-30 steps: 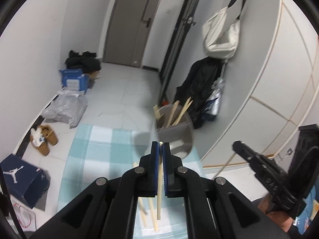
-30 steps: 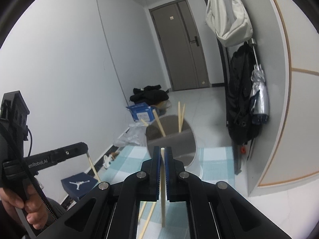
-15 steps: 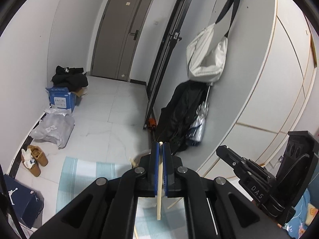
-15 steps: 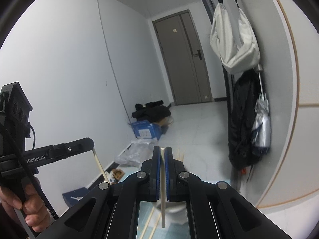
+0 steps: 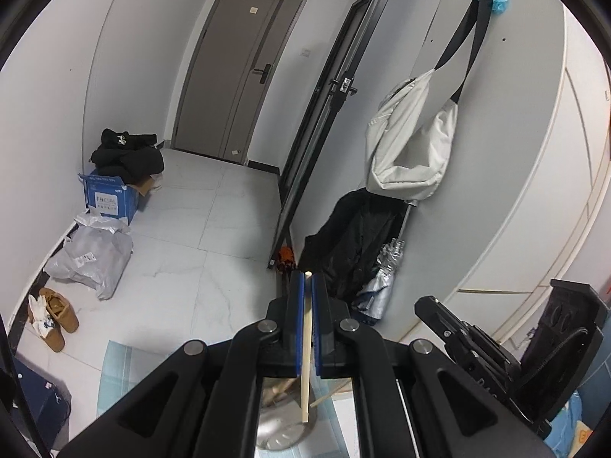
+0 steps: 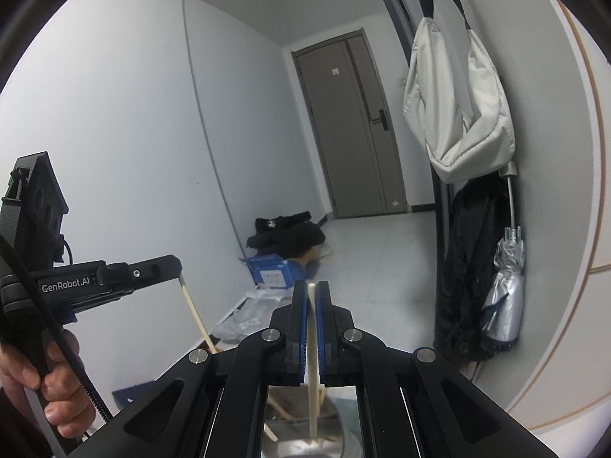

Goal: Organize utensils
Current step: 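Raise both held chopsticks up over the white holder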

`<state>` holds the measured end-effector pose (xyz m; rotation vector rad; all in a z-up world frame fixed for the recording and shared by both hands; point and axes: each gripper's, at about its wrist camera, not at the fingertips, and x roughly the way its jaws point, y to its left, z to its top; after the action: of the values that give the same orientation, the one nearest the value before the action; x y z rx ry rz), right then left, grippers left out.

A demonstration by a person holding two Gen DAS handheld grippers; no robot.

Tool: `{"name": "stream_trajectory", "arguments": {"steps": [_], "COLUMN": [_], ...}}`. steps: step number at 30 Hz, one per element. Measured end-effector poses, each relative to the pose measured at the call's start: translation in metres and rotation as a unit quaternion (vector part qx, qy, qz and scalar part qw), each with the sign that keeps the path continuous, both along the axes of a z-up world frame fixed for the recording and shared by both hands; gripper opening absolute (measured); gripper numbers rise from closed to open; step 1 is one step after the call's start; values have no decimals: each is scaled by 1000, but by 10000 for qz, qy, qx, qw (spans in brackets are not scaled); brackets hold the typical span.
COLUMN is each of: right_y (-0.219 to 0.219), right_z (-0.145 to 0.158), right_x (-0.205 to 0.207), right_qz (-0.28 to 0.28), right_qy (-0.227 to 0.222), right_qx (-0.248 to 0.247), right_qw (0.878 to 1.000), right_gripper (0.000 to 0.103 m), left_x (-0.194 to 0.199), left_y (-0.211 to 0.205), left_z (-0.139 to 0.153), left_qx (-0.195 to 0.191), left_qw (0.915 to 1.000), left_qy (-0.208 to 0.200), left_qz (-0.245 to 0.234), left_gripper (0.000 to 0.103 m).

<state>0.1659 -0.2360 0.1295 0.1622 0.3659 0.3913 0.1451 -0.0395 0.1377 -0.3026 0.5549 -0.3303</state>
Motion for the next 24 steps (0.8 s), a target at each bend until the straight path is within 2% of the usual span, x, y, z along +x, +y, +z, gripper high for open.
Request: {"name": "stream_trajectory", "arguments": {"steps": [6,11,21,24], "right_y": [-3,3,13,16], "right_z": [-7,-17,-42,-46], "right_x": [24,40,43,41], "right_qz": [-14,65,140,166], "right_qy": [46,84,180,191], "right_qx": [-13,-130,-233,-283], "right_qw": [10000,9999,9995,9993], "right_gripper": [4,4,4,4], "left_x": [18,28,33,32], "left_y": [1,-1,-13,-14], "left_z": [-4,-8,-31,-35], "left_qx": [68,267,752,793], "left_qw": [9999,9995,9970,9965], "left_qy": [-63,-120,-190,-178], "left_qz": [109,118,-56,-170], "left_gripper": [0,0,0,0]}}
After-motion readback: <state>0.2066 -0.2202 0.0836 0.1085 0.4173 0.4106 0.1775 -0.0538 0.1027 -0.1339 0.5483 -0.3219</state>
